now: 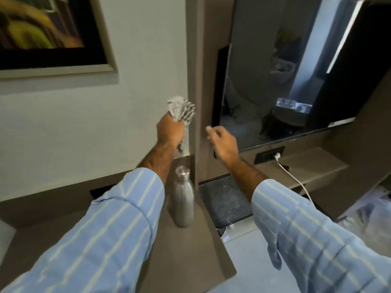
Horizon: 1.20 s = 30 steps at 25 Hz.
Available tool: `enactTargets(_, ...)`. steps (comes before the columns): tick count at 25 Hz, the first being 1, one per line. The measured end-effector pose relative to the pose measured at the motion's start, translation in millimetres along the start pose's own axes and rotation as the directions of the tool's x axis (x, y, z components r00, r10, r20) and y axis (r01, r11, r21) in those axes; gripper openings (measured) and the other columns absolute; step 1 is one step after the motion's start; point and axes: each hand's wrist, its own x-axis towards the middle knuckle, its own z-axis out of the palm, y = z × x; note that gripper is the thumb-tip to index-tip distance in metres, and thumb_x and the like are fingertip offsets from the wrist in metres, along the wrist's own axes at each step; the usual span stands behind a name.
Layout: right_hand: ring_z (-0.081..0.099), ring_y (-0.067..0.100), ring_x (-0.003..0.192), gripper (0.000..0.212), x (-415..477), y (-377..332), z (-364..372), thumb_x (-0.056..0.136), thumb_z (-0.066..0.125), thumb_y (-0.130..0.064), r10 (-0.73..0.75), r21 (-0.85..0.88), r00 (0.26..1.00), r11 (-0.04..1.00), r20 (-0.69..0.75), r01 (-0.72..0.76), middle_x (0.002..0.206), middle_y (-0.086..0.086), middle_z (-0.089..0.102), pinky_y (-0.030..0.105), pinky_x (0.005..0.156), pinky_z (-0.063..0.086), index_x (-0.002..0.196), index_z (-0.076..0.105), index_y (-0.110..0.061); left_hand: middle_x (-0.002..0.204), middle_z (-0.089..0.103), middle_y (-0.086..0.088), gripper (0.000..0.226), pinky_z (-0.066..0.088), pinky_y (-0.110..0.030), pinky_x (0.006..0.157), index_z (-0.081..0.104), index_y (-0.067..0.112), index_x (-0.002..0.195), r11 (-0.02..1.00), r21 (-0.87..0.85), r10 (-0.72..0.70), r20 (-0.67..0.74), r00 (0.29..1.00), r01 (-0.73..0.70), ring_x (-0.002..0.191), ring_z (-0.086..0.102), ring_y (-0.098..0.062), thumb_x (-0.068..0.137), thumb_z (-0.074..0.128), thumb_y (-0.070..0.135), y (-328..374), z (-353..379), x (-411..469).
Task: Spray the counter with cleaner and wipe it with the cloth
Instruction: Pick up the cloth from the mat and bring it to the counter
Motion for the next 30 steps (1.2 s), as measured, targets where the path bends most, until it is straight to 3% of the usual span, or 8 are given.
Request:
enactTargets(3,0.068,0.021,0.102,0.049,-11.5,9.0,61.4,0.096,0.053,-0.056,-0.11,-0.303,0.933,0.927,0.343,0.221,0.11,0.005,0.074,0.035,0.093,0.053,0.112,0.071,-0.014,0.113,0.077,-0.014,0.026,0.055,-0.017,0.07,0.074,0.012,0.113,0.985,0.056,-0.161,-0.074,0.984,0.165,0.102,0.072,-0.033,0.09,0.065,0.023,-86.5,-39.1,-5.0)
enactTargets(7,0.061,0.03,0.124,0.05,-14.0,30.7,110.9,0.1,0.046,-0.048,-0.063,-0.448,0.826,0.816,0.56,0.366,0.132,0.012,0.069,0.039,0.107,0.047,0.13,0.066,-0.012,0.116,0.077,-0.011,0.059,0.054,-0.034,0.098,0.071,0.017,0.12,0.922,-0.043,-0.386,-0.018,0.922,0.385,0.11,0.072,-0.033,0.089,0.056,0.065,-174.2,-25.3,-51.7)
enactTargets(11,0.06,0.025,0.129,0.051,-12.7,48.0,119.1,0.095,0.038,-0.026,-0.192,-0.42,0.824,0.785,0.533,0.455,0.139,0.008,0.067,0.037,0.111,0.046,0.139,0.061,-0.018,0.116,0.071,0.033,0.049,0.051,-0.012,0.098,0.065,0.047,0.123,0.838,-0.447,-0.401,-0.117,0.909,0.312,0.109,0.064,0.015,0.087,0.048,0.076,-201.3,53.3,-130.1)
enactTargets(16,0.064,0.022,0.12,0.054,-11.8,46.5,122.2,0.092,0.034,-0.024,-0.262,-0.387,0.824,0.784,0.502,0.485,0.13,0.006,0.072,0.034,0.104,0.05,0.139,0.061,-0.021,0.146,0.058,-0.014,0.05,0.043,-0.034,0.113,0.054,0.009,0.142,0.693,-0.533,-0.608,-0.068,0.791,0.486,0.136,0.055,-0.027,0.104,0.048,0.04,-246.9,93.9,-165.3)
enactTargets(18,0.065,0.022,0.119,0.051,-14.5,43.2,129.6,0.095,0.036,-0.022,-0.261,-0.389,0.833,0.789,0.488,0.476,0.129,0.006,0.072,0.035,0.104,0.05,0.139,0.061,-0.021,0.148,0.056,-0.001,0.04,0.039,-0.031,0.116,0.053,0.025,0.142,0.617,-0.625,-0.635,-0.036,0.772,0.479,0.139,0.052,-0.02,0.105,0.047,0.038,-247.7,95.2,-143.6)
enactTargets(22,0.065,0.02,0.117,0.051,-14.1,44.9,129.1,0.095,0.034,-0.022,-0.257,-0.373,0.858,0.818,0.445,0.438,0.125,0.005,0.074,0.026,0.101,0.046,0.136,0.064,-0.018,0.154,0.047,0.011,0.041,0.032,-0.019,0.118,0.044,0.043,0.142,0.748,-0.632,-0.395,-0.178,0.901,0.203,0.142,0.045,-0.007,0.102,0.049,0.046,-218.6,111.2,-157.2)
enactTargets(26,0.064,0.015,0.115,0.054,-19.0,48.8,122.2,0.094,0.032,-0.023,-0.222,-0.353,0.87,0.848,0.441,0.396,0.123,0.005,0.073,0.014,0.092,0.042,0.138,0.063,-0.017,0.143,0.059,0.007,0.038,0.042,-0.01,0.099,0.053,0.032,0.141,0.575,-0.686,-0.627,-0.019,0.778,0.447,0.129,0.054,-0.009,0.105,0.044,0.042,-231.8,98.9,-138.2)
enactTargets(30,0.065,0.019,0.114,0.053,-15.2,49.2,123.9,0.094,0.034,-0.023,-0.244,-0.346,0.865,0.842,0.439,0.413,0.12,0.006,0.075,0.029,0.101,0.048,0.137,0.063,-0.017,0.136,0.058,0.027,0.029,0.04,-0.021,0.112,0.052,0.064,0.125,0.749,-0.623,-0.359,-0.097,0.928,0.225,0.133,0.052,0.001,0.098,0.045,0.058,-209.2,91.8,-125.0)
